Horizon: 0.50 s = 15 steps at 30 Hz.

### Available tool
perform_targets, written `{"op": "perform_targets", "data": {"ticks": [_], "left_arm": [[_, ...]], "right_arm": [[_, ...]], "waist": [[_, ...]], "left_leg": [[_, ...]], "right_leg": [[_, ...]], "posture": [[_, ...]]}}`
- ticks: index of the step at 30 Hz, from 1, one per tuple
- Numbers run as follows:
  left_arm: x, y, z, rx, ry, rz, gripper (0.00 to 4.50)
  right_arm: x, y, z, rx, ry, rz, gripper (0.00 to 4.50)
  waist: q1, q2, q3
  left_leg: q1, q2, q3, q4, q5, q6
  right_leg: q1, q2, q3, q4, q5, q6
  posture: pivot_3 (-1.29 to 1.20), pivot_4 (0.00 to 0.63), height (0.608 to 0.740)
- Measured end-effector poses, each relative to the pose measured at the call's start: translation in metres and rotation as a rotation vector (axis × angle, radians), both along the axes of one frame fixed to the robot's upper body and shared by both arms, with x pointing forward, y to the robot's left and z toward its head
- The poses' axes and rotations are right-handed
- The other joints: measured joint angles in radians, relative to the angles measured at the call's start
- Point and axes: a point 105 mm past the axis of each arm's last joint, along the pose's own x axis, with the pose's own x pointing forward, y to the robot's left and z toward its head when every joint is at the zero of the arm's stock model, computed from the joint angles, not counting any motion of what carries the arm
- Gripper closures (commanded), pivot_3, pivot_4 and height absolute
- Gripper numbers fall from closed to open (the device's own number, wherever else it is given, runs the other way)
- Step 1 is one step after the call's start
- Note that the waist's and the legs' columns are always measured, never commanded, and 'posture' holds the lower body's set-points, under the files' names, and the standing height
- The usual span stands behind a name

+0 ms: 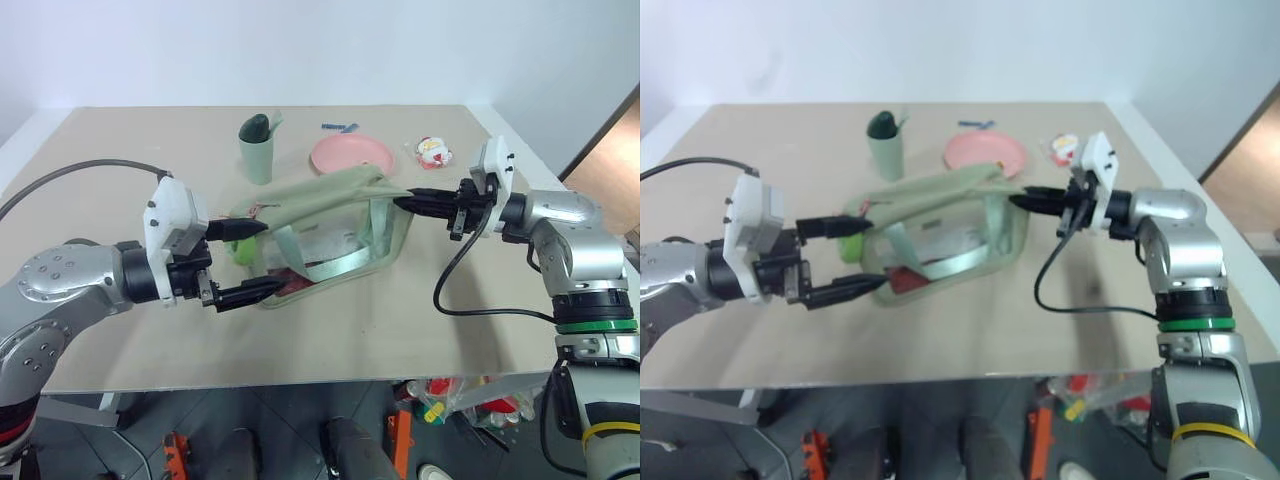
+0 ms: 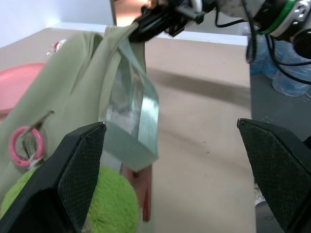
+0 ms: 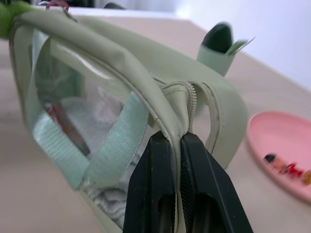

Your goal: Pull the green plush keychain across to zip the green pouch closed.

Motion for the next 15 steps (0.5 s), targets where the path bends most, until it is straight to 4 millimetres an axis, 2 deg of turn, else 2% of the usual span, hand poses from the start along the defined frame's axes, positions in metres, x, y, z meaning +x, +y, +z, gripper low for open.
{"op": "perform_targets", "data": {"ticks": [3, 6, 10, 15], "left_arm": [[0.001, 0.0, -0.002, 0.005, 0.003, -0.003, 0.0], [0.002, -0.001, -0.003, 0.005, 0.001, -0.01, 0.0], [0.004, 0.0, -0.004, 0.002, 0.001, -0.003, 0.0], [0.006, 0.001, -0.005, -0.002, 0.004, 0.0, 0.0]], "right_arm": [[-0.003, 0.004, 0.012, 0.015, -0.051, -0.038, 4.48], [-0.015, 0.009, 0.018, 0.029, -0.093, -0.054, 4.48], [-0.03, 0.013, 0.005, 0.039, -0.049, -0.075, 4.48], [-0.038, 0.015, -0.004, 0.043, -0.029, -0.093, 4.48]], "waist": [[0.001, 0.0, 0.0], [0.004, 0.0, 0.0], [0.005, 0.0, 0.0], [0.004, 0.0, 0.0]], "left_leg": [[-0.001, 0.0, 0.0, 0.0, 0.0, 0.0], [-0.001, 0.0, -0.001, 0.0, 0.0, 0.0], [-0.001, 0.0, -0.001, 0.0, -0.001, -0.001], [-0.001, 0.0, -0.001, 0.001, 0.0, -0.001]], "right_leg": [[0.0, 0.0, 0.0, 0.0, 0.0, 0.0], [0.0, 0.0, -0.001, 0.0, -0.001, 0.001], [0.0, 0.0, -0.001, 0.0, -0.001, 0.001], [0.0, 0.0, -0.001, 0.0, -0.001, 0.0]], "posture": [[0.0, 0.15, 0.74], [0.0, 0.15, 0.74], [0.0, 0.15, 0.74], [0.0, 0.15, 0.74]]}}
